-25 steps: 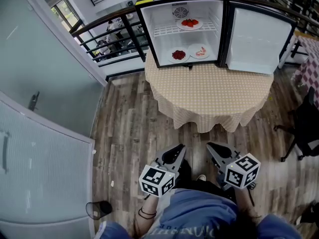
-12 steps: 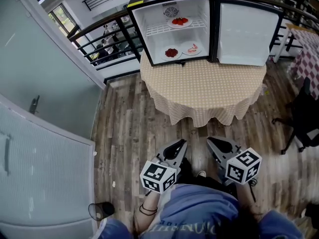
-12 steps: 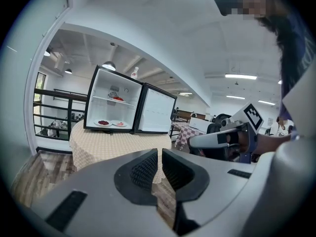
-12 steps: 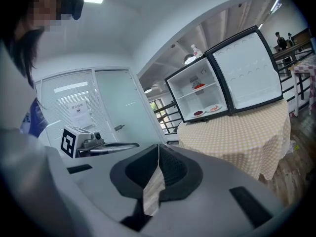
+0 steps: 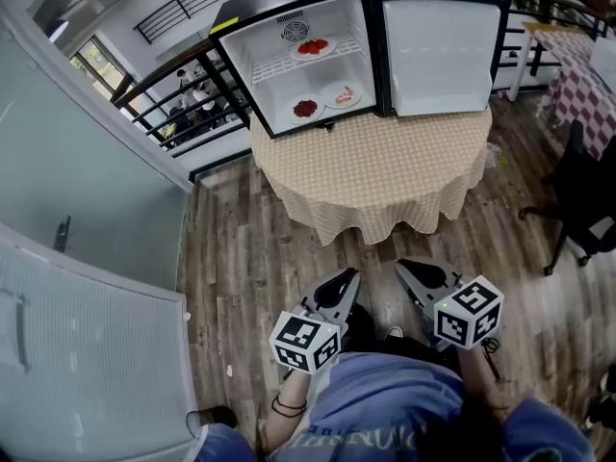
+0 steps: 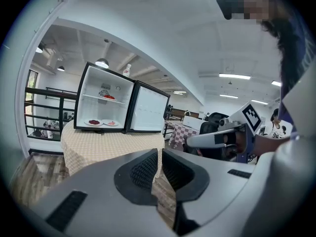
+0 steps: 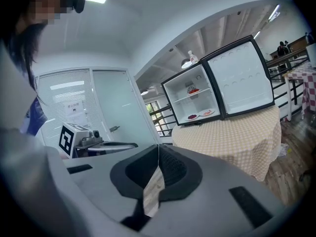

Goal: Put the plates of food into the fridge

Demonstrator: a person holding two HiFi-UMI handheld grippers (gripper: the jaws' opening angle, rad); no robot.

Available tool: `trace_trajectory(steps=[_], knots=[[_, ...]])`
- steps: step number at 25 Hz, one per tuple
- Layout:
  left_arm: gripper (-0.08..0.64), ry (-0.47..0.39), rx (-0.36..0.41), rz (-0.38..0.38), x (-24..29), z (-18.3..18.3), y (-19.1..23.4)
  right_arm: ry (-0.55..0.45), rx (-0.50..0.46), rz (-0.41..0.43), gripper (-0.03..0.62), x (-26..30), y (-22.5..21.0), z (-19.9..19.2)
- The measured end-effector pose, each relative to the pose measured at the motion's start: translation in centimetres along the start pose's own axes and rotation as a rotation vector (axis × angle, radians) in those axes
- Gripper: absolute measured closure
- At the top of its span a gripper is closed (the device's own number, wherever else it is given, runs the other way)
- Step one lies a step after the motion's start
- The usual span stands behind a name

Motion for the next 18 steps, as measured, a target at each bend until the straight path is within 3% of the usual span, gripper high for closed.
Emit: trace_trajectory(steps=[18], knots=[[0.526,-0.014,0.000,-0.002,-0.35,0.23,0.50,-0.011,-0.016,-0.038,0.574,-0.18,-0.16,0.48]])
Point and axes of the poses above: the fingertips, and each gripper's own axes: x forward along the fingers, y to its left, z out of its top, the point moved 4 cm from there along -x, backward along the fingers, and after that the axes turned 13 degrees about -z, right-handed, at the moved point
